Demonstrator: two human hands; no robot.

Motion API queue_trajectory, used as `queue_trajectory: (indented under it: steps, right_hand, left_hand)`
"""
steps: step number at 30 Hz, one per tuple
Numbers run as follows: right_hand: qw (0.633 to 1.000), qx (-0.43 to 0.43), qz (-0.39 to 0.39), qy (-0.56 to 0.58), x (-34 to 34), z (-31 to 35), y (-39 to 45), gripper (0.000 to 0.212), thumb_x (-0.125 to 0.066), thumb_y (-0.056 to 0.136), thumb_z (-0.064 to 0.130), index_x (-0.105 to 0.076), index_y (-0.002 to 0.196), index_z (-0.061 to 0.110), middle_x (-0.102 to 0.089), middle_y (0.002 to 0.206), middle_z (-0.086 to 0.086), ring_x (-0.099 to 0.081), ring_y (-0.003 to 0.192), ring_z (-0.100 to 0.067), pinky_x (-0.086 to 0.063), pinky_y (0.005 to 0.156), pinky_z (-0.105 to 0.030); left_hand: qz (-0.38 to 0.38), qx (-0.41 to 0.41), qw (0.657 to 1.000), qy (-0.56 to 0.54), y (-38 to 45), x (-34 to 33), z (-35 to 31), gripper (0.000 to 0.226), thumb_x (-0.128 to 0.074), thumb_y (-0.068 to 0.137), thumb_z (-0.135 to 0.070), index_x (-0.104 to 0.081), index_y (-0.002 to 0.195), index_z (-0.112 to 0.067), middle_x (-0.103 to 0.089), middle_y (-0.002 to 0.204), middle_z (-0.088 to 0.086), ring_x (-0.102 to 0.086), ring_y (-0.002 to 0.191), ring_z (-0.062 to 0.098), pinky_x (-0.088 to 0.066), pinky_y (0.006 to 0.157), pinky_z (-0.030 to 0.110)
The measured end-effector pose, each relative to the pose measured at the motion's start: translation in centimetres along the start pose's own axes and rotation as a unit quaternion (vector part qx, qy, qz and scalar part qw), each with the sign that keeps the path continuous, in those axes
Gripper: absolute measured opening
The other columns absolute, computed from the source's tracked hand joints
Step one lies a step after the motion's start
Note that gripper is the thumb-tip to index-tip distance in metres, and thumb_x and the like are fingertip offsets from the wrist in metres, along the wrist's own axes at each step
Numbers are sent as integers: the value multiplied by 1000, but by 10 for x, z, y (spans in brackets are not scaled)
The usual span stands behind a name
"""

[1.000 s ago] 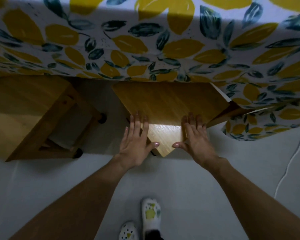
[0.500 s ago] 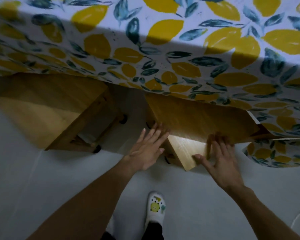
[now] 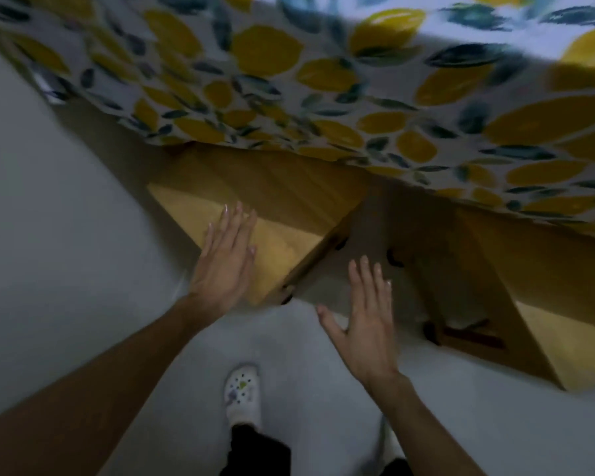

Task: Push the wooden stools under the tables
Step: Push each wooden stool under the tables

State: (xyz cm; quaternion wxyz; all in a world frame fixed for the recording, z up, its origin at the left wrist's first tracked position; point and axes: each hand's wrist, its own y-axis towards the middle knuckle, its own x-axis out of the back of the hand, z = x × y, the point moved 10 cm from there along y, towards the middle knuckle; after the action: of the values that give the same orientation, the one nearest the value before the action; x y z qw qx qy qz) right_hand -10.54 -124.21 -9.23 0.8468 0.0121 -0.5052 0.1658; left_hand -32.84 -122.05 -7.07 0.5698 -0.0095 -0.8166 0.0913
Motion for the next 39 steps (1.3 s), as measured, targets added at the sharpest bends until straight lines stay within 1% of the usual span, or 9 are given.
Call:
queue_trajectory:
  steps: [4, 7, 10, 12, 14, 17, 23, 31, 39]
  right_hand:
    - [999, 37, 1, -8, -51, 96, 30, 83, -43, 90, 62, -20, 152, 10, -12, 162, -9, -3, 150, -25, 1, 122, -42]
    - [998, 47, -5, -30, -73, 142, 53, 86, -45, 89, 61, -19, 152, 9, -11, 162, -11, -2, 150, -27, 1, 121, -47]
    - [998, 28, -13, -60, -87, 158, 72, 89, -45, 88, 64, -18, 152, 7, -13, 161, -13, -3, 150, -30, -1, 121, -50]
    - [995, 19, -17, -101, -92, 159, 78, 90, -46, 88, 64, -18, 152, 7, -14, 161, -14, -5, 149, -32, -3, 120, -51]
    - [989, 21, -12, -146, -97, 157, 79, 90, -49, 88, 61, -17, 152, 6, -14, 161, -15, -5, 149, -34, -5, 120, -51]
    - [983, 24, -8, -180, -101, 155, 78, 90, -51, 90, 60, -15, 152, 6, -14, 161, -16, -5, 149, -36, -3, 120, -52]
    - [978, 36, -6, -203, -102, 154, 74, 88, -38, 92, 66, -16, 152, 6, -13, 161, -16, -6, 149, -36, -5, 121, -52]
    - [973, 87, -13, -215, -99, 148, 61, 85, -38, 93, 65, -23, 151, 5, -21, 159, -17, -15, 147, -36, -13, 120, -54]
    - [961, 189, 26, -200, -85, 120, 31, 84, -43, 93, 62, -20, 152, 8, -16, 160, -14, -10, 149, -32, -13, 120, -53]
  left_hand:
    - [35, -16, 999, -12, 14, 17, 83, 56, -24, 101, -35, -6, 151, -18, 4, 161, 7, 16, 144, 15, 6, 117, 39]
    - [98, -57, 993, 19, 34, 20, 120, 69, -20, 95, -54, -1, 152, -20, 9, 160, 8, 20, 144, 20, 8, 118, 46]
    - [147, -133, 974, 112, 53, 17, 139, 86, -18, 85, -75, 6, 151, -25, 16, 159, 10, 21, 145, 25, 9, 117, 53]
    - [164, -175, 957, 163, 63, 13, 145, 94, -23, 79, -82, 14, 149, -30, 26, 156, 11, 28, 142, 26, 11, 115, 56]
    - [165, -200, 947, 189, 72, 9, 149, 99, -28, 76, -84, 19, 147, -33, 30, 154, 10, 32, 140, 25, 14, 114, 53]
    - [136, -218, 945, 200, 76, 9, 147, 102, -27, 74, -86, 19, 147, -33, 28, 156, 10, 29, 142, 26, 10, 115, 53]
    - [130, -211, 950, 192, 71, 10, 146, 102, -28, 73, -86, 21, 146, -35, 24, 157, 10, 26, 143, 27, 7, 116, 55]
    - [114, -189, 960, 170, 49, 4, 143, 101, -26, 74, -86, 13, 149, -32, 14, 159, 12, 16, 146, 29, 9, 116, 54]
    - [85, -115, 982, 121, -12, -14, 119, 98, -24, 77, -84, 10, 150, -28, 19, 158, 12, 22, 144, 29, 3, 116, 57]
